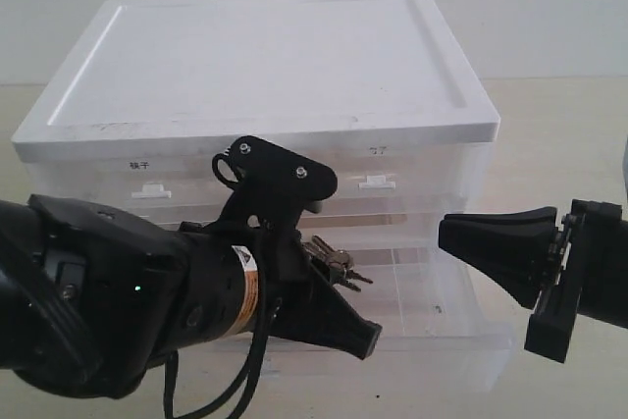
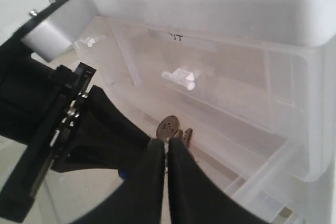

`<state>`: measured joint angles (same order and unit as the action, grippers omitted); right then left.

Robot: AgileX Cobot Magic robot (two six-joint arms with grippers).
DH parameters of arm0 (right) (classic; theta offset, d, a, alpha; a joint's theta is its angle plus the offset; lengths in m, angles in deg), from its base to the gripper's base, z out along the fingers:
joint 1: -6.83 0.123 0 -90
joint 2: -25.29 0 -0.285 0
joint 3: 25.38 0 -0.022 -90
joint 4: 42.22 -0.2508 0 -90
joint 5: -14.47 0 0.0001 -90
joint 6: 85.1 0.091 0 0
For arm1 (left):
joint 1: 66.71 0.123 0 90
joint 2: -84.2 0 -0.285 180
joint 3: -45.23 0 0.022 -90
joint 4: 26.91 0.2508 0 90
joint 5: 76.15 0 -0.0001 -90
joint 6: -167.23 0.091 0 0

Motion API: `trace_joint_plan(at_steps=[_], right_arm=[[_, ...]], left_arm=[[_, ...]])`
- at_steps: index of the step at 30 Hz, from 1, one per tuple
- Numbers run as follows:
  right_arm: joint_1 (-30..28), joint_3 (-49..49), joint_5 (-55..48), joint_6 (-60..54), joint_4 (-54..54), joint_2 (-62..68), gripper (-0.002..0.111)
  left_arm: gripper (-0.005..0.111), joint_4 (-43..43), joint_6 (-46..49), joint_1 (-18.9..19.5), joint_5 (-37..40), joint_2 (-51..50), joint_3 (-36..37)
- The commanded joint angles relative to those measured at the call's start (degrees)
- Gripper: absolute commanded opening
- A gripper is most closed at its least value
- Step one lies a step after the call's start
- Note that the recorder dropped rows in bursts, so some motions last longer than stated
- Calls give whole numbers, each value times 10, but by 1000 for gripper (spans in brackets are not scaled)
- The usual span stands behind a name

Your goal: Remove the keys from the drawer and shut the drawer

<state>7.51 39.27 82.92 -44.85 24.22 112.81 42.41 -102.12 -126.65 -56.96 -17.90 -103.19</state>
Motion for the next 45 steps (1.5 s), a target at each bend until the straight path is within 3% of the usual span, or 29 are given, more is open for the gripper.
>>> trace_joint_plan(at_steps=[1,6,12,15,19,21,28,32,41,45], right_arm=[[-2,0,8,-1,0,1,0],[-2,0,8,-1,0,1,0],[-2,0,8,-1,0,1,0],[-2,0,6,-1,1,1,0],[-2,0,2,0,5,1,0],[-2,0,2,0,5,1,0],[-2,0,2,1,1,1,0],[-2,0,4,1,1,1,0],[-2,0,5,3,1,1,0],[-2,0,5,3,1,1,0]], left_arm=[[4,4,4,-35,48,34,4],[4,10,11,-61,81,73,4],[7,15,38,-66,28,82,4],[28,14,47,-66,11,64,4],[70,18,0,-66,64,35,4],[80,54,-34,-66,86,20,4],[78,183,-167,-66,86,-8,3],[78,179,-265,-55,93,-10,3],[78,167,-274,-25,52,-13,3],[78,200,-276,-25,37,-44,3]])
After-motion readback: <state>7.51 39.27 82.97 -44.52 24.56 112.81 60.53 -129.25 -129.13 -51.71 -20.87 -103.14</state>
